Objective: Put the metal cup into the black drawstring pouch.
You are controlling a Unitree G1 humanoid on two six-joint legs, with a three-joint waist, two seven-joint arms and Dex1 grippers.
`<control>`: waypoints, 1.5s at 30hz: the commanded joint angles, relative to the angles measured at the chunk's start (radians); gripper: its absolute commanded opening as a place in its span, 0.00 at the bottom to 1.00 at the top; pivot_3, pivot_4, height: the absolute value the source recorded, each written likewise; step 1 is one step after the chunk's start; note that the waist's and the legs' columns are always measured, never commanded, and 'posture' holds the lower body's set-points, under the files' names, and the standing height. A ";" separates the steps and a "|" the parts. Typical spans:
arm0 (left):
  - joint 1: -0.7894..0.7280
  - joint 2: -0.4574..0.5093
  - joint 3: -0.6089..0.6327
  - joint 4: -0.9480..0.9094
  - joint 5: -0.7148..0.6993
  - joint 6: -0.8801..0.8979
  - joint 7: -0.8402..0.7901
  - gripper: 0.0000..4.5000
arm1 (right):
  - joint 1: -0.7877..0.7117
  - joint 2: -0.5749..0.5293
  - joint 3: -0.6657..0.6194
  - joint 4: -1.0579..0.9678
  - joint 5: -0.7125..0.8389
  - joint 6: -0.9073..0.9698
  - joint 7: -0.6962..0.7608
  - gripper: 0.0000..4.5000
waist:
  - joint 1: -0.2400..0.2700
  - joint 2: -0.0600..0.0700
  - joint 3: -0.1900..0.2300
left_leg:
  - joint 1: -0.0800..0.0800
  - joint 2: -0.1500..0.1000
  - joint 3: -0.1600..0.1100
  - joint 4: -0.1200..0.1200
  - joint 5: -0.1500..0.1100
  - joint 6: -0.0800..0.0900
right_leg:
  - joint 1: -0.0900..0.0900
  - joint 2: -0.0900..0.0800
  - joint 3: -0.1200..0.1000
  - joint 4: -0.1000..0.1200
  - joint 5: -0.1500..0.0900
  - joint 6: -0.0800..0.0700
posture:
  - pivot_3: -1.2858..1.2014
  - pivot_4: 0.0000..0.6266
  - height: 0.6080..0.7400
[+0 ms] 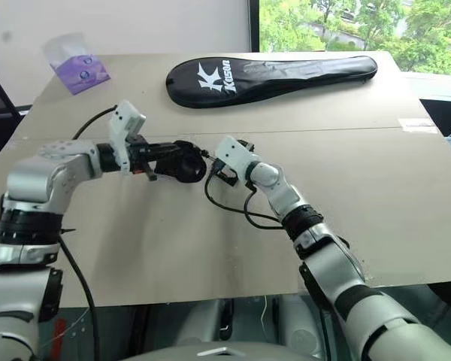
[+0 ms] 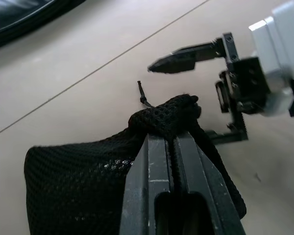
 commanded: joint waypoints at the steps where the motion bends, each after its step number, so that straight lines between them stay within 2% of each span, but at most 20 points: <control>1: 0.011 0.025 0.061 -0.057 -0.007 -0.014 0.004 0.00 | -0.069 0.047 -0.037 0.170 0.005 -0.105 -0.034 0.99 | -0.001 0.000 0.000 | 0.000 0.000 0.000 0.000 0.000 0.000 | 0.000 0.000 0.000 0.000 0.000 0.000 | 0.52 0.24 1.00; 3: 0.025 0.026 0.081 -0.069 -0.010 -0.020 0.011 0.00 | -0.095 0.063 -0.053 0.246 0.004 -0.144 -0.037 0.88 | -0.003 0.000 0.000 | 0.000 0.000 0.000 0.000 0.000 0.000 | 0.000 0.000 0.000 0.000 0.000 0.000 | 0.52 0.24 1.00; 6: 0.058 0.032 0.118 -0.113 -0.026 -0.010 0.018 0.00 | -0.119 0.076 -0.065 0.306 -0.003 -0.209 -0.039 0.64 | -0.008 0.000 0.000 | 0.001 0.000 0.000 0.000 0.000 0.000 | 0.000 0.000 0.000 0.001 0.000 0.000 | 0.52 0.24 1.00; 12: 0.168 0.027 0.212 -0.220 -0.090 0.029 0.036 0.00 | -0.131 0.085 -0.087 0.351 -0.008 -0.285 -0.033 0.03 | -0.014 0.000 0.000 | 0.001 0.000 0.000 0.000 0.000 0.000 | 0.000 0.000 0.000 0.001 0.000 0.000 | 0.52 0.24 1.00; 17: 0.251 0.003 0.264 -0.288 -0.135 0.028 0.053 0.00 | -0.108 0.051 -0.108 0.309 -0.006 -0.328 -0.051 0.01 | -0.014 0.000 0.000 | 0.001 0.000 0.000 0.000 0.000 0.000 | 0.000 -0.001 0.001 0.001 0.000 0.000 | 0.52 0.24 1.00; 21: 0.301 -0.024 0.322 -0.287 -0.237 0.077 0.032 0.00 | -0.031 -0.016 -0.134 0.144 0.007 -0.326 -0.056 0.01 | -0.013 0.001 0.000 | 0.000 0.000 0.000 0.000 0.000 0.000 | 0.001 -0.001 0.001 0.001 0.000 0.000 | 0.52 0.24 1.00; 22: 0.314 -0.022 0.317 -0.293 -0.245 0.070 0.019 0.13 | -0.008 -0.030 -0.138 0.089 0.009 -0.312 -0.054 0.00 | -0.013 0.001 0.000 | 0.000 0.000 -0.001 0.000 0.000 0.000 | 0.001 -0.001 0.001 0.001 0.000 0.000 | 0.52 0.24 1.00; 23: 0.323 -0.029 0.309 -0.306 -0.261 0.067 0.008 0.18 | 0.022 -0.049 -0.147 0.014 0.013 -0.287 -0.052 0.00 | -0.013 0.001 0.000 | 0.000 0.000 -0.001 0.001 0.000 0.000 | 0.001 -0.001 0.001 0.001 0.000 0.000 | 0.52 0.24 1.00; 27: 0.286 -0.075 0.286 -0.307 -0.298 0.082 0.045 0.55 | 0.111 -0.104 -0.158 -0.241 0.011 -0.180 -0.035 0.00 | -0.004 0.000 0.000 | 0.000 0.000 -0.001 0.001 0.000 0.000 | 0.001 -0.001 0.003 0.001 0.000 0.000 | 0.52 0.24 1.00; 29: 0.247 -0.088 0.253 -0.305 -0.313 0.102 0.043 0.71 | 0.153 -0.135 -0.154 -0.380 -0.005 -0.122 -0.023 0.00 | 0.000 0.000 0.000 | 0.000 0.001 -0.001 0.001 0.000 0.000 | 0.001 -0.001 0.003 0.002 0.000 0.000 | 0.52 0.24 1.00; 33: 0.111 -0.151 0.106 -0.262 -0.204 0.041 0.074 0.71 | 0.210 -0.193 -0.130 -0.663 -0.055 0.008 0.020 0.00 | 0.000 0.001 0.000 | 0.001 0.001 -0.001 0.001 0.000 0.000 | 0.001 -0.001 0.003 0.002 0.000 0.000 | 0.52 0.24 1.00; 34: 0.083 -0.170 0.079 -0.246 -0.185 0.029 0.084 0.71 | 0.216 -0.196 -0.128 -0.716 -0.061 0.042 0.029 0.00 | 0.015 0.001 0.001 | 0.001 0.001 0.000 0.001 0.000 0.000 | 0.001 0.000 0.002 0.002 0.000 0.000 | 0.52 0.24 1.00; 38: -0.025 -0.282 0.000 -0.142 -0.101 -0.053 0.128 0.71 | 0.236 -0.203 -0.109 -0.953 -0.085 0.233 0.063 0.00 | 0.017 0.001 0.001 | -0.002 -0.001 -0.003 0.004 0.000 0.001 | 0.002 0.002 -0.001 0.001 0.000 0.000 | 0.52 0.24 1.00; 45: -0.092 -0.363 -0.041 -0.022 -0.018 -0.145 0.131 0.71 | 0.240 -0.200 -0.087 -1.085 -0.109 0.377 0.059 0.00 | 0.002 0.002 0.001 | -0.001 0.000 -0.001 0.004 0.000 0.001 | 0.002 0.002 -0.001 0.002 0.000 0.000 | 0.52 0.24 1.00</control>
